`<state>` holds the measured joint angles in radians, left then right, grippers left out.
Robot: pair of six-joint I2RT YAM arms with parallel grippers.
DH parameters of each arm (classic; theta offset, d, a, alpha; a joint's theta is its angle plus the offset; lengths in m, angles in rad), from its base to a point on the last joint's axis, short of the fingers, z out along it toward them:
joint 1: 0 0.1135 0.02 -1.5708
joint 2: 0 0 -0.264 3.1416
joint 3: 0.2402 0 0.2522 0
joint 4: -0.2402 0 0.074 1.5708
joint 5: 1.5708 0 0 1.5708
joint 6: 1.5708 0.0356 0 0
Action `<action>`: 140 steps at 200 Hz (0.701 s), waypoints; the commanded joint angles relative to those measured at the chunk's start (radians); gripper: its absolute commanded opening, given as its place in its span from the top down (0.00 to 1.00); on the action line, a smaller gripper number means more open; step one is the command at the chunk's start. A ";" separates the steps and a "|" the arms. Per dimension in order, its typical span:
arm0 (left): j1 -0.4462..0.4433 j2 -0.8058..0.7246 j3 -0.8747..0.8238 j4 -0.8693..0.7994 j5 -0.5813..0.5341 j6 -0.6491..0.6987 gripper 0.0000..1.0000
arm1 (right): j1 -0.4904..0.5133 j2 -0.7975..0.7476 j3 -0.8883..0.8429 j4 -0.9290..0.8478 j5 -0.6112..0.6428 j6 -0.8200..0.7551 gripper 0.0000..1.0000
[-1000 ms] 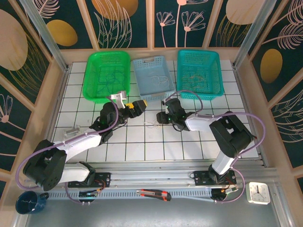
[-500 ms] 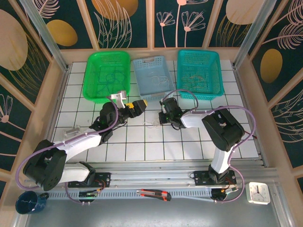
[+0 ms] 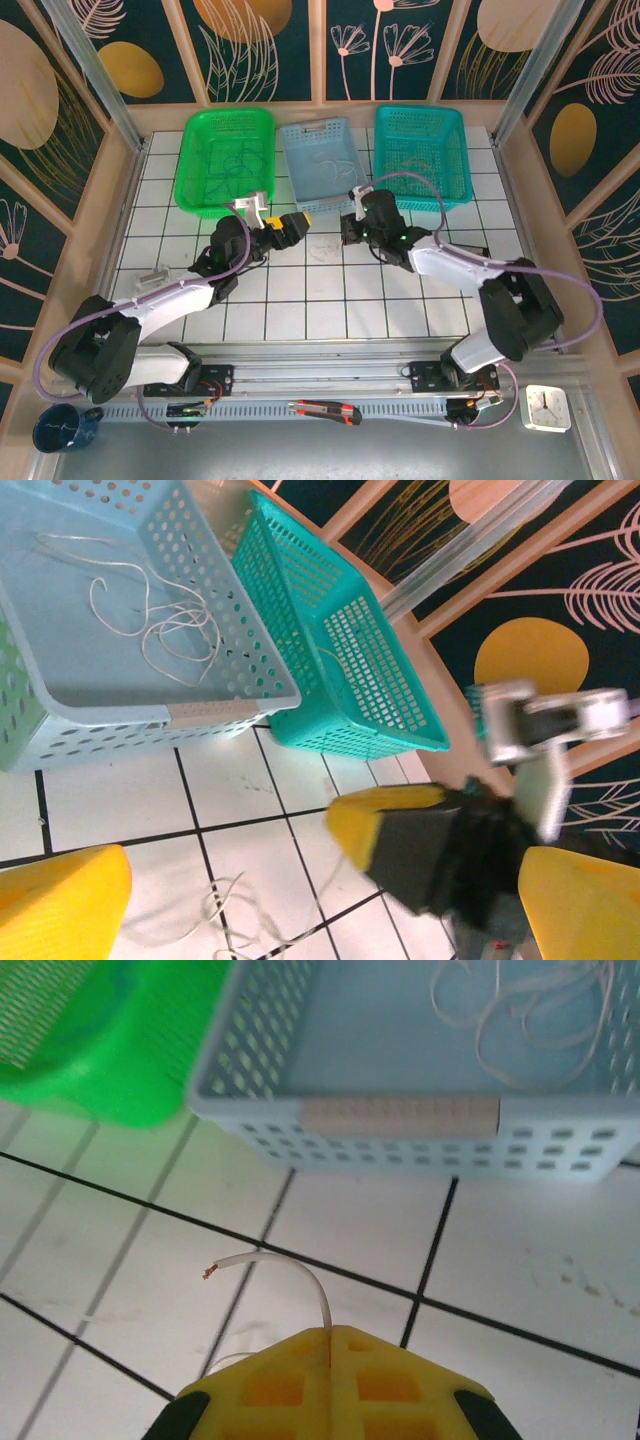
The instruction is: Untangle the cables
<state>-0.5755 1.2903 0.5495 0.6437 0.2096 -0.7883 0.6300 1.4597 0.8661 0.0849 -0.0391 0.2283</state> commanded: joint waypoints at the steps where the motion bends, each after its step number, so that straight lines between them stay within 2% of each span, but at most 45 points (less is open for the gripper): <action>1: 0.005 0.011 -0.014 0.033 0.042 0.075 0.01 | -0.003 -0.070 0.040 -0.055 -0.040 0.026 1.00; 51: 0.005 0.036 -0.044 0.062 0.073 0.119 0.01 | -0.008 -0.176 0.108 -0.095 -0.058 0.042 1.00; 90: 0.006 0.055 -0.087 0.116 0.085 0.100 0.01 | -0.019 -0.233 0.146 -0.109 -0.073 0.068 1.00; 114: 0.006 0.071 -0.100 0.163 0.096 -0.029 0.01 | -0.031 -0.266 0.152 -0.101 -0.082 0.103 1.00; 140: 0.005 0.094 -0.116 0.326 0.129 -0.281 0.01 | -0.042 -0.297 0.147 -0.064 -0.094 0.151 1.00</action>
<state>-0.5747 1.3632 0.4511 0.7757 0.2962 -0.8291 0.6022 1.2041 0.9829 -0.0078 -0.1085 0.3180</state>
